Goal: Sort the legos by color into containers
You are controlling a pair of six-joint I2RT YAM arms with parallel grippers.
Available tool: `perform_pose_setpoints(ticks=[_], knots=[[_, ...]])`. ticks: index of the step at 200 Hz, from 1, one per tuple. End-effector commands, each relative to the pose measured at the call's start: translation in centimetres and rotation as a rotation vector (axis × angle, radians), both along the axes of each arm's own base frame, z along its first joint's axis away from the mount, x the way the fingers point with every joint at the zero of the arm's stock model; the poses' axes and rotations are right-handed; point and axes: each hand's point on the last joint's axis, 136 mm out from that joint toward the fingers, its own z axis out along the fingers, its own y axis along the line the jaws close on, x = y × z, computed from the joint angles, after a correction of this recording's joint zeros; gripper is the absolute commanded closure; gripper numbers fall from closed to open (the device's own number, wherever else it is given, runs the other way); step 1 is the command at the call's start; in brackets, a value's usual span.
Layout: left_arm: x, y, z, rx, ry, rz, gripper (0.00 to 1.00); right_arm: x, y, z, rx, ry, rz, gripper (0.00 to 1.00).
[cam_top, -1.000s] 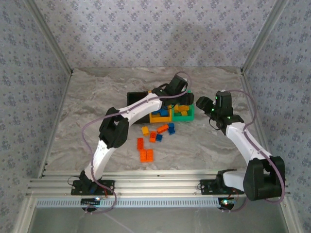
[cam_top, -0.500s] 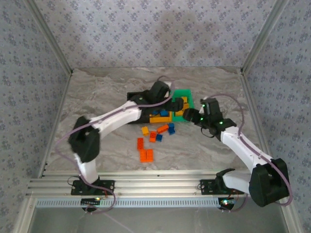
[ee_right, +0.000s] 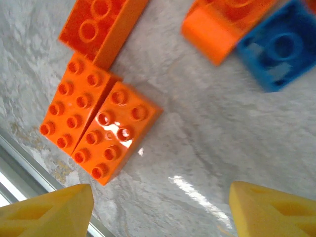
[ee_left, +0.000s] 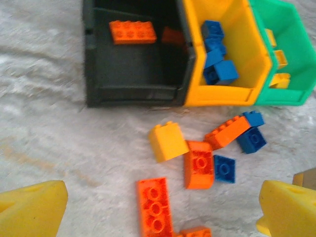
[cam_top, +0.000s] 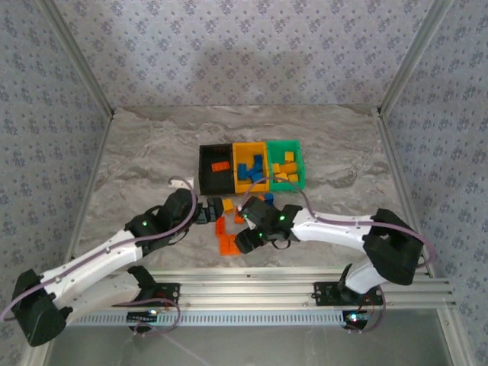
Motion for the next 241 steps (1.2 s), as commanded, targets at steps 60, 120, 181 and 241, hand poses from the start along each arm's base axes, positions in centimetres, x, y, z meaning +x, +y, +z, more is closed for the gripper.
perform_pose_setpoints(ticks=[60,120,181,241], knots=[[-1.4,3.3,-1.5,-0.006,0.027,0.128,0.00,2.1,2.2,-1.2,-0.144,-0.122,0.013,0.26],[-1.8,4.1,-1.7,0.005,0.026,0.141,0.01,1.1,-2.1,-3.9,-0.297,-0.084,-0.045,0.30],[-2.0,4.5,-1.9,0.001,0.028,0.150,0.01,0.3,-6.2,-1.6,-0.287,-0.095,-0.130,0.28],[-2.2,4.9,-1.4,-0.003,0.019,0.157,0.01,-1.5,-2.7,-0.4,-0.123,0.198,-0.166,0.24]])
